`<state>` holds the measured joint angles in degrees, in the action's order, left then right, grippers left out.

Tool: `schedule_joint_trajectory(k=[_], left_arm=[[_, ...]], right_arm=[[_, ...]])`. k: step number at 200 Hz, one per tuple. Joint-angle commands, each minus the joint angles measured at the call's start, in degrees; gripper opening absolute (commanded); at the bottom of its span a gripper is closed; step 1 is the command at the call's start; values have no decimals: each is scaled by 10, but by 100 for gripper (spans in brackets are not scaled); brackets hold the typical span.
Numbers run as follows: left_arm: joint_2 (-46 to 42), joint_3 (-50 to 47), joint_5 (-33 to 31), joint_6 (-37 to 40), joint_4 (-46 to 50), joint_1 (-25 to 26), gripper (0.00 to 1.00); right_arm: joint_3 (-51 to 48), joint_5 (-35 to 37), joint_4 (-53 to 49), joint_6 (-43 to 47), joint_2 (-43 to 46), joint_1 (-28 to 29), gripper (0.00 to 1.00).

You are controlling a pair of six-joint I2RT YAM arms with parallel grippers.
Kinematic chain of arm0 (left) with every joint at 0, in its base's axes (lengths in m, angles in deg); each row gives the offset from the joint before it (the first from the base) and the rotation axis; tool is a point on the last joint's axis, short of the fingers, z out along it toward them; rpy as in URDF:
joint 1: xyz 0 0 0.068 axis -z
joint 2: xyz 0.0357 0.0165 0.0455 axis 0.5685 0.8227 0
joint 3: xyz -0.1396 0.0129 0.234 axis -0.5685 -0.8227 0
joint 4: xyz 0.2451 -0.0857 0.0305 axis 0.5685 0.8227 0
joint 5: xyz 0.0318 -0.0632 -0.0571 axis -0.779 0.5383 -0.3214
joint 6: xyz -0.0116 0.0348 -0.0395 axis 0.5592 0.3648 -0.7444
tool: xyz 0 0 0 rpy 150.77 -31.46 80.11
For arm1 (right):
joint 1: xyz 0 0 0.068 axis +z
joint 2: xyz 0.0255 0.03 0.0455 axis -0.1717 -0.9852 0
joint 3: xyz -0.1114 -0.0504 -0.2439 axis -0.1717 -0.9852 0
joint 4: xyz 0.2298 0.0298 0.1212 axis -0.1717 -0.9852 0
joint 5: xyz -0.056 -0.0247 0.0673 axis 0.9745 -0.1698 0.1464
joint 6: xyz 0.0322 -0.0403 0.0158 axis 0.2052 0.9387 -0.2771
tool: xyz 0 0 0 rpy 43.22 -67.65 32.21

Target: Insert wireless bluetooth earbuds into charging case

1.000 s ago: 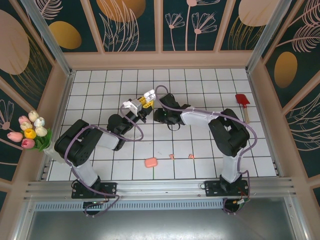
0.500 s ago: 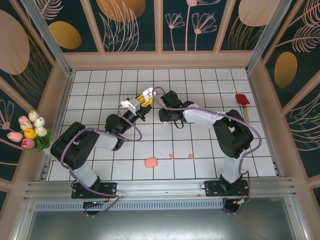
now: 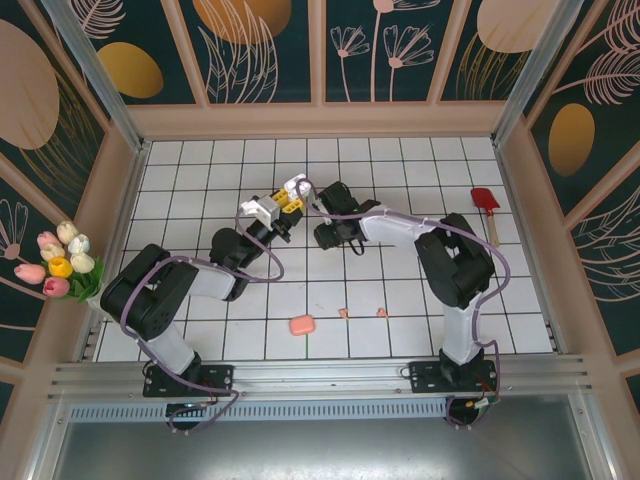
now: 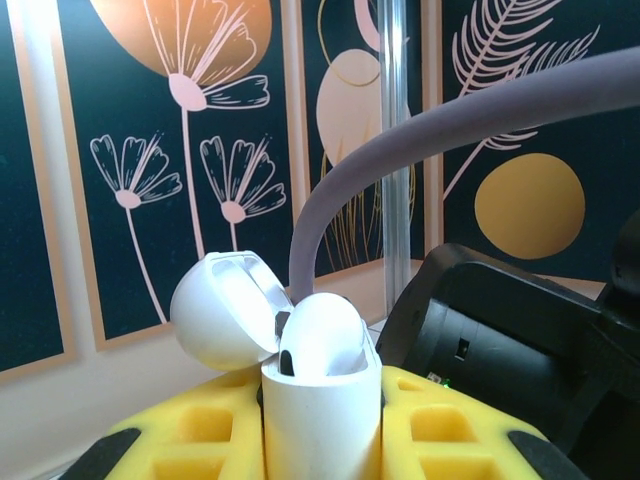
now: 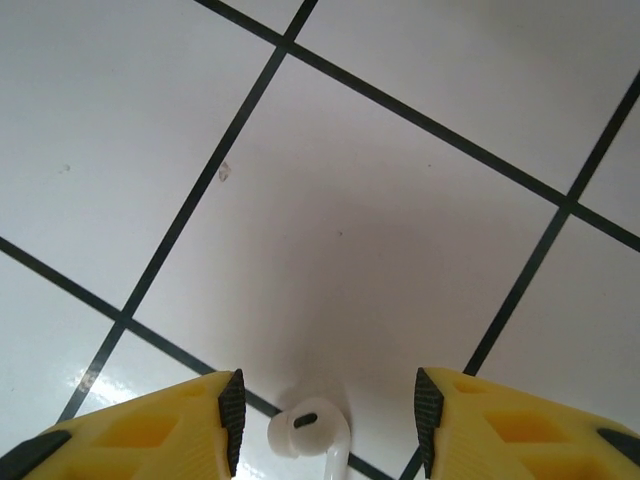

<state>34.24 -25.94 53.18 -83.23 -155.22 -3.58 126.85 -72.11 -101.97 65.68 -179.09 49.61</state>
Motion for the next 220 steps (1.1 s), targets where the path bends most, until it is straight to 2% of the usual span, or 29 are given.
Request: schedule_joint_trajectory(k=[1, 90, 220], left_arm=[[-17, 7, 3, 8, -32, 1, 0], [-13, 8, 3, 11, -35, 1, 0], [-14, 15, 4, 9, -29, 1, 0]], right_arm=[[22, -5, -31, 27, -22, -5, 50], [16, -41, -54, 40, -39, -6, 48], [-18, -20, -28, 24, -45, -15, 42]])
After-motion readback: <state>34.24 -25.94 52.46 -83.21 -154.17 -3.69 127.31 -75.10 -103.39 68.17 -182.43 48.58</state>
